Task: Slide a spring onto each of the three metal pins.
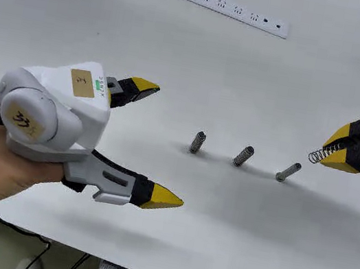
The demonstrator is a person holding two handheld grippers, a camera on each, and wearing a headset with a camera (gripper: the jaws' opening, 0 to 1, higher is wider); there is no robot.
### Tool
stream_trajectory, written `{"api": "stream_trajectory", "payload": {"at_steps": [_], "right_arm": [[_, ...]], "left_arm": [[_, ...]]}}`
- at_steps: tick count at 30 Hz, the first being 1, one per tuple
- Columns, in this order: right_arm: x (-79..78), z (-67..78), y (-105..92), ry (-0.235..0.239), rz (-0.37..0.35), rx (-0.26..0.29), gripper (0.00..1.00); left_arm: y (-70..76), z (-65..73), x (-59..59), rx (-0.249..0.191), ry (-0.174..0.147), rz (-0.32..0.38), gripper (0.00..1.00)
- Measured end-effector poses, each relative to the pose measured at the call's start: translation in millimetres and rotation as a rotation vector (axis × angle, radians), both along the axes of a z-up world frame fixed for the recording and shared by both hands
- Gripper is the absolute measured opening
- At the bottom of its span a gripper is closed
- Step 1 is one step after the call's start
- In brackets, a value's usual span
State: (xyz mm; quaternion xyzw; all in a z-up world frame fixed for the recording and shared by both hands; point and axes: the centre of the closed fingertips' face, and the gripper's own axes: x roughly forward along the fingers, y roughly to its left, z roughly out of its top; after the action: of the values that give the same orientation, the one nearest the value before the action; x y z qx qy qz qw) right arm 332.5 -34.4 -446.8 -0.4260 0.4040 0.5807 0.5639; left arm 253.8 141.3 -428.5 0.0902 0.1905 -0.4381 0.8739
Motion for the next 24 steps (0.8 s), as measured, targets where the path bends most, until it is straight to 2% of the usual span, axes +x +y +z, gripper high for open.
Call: {"api": "stream_trajectory", "payload": {"at_steps": [11,24], "right_arm": [[5.4,-20.2,-4.0,0.022,-0.014,-0.030,0.12],[2.0,-29.5,-4.5,0.038,-0.011,-0.047,0.12]], "left_arm": [[-1.0,-0.4,0.6,-0.035,0.020,0.006,1.00],[-5.0,1.1,2.7,-0.062,0.028,0.004,1.00]]}}
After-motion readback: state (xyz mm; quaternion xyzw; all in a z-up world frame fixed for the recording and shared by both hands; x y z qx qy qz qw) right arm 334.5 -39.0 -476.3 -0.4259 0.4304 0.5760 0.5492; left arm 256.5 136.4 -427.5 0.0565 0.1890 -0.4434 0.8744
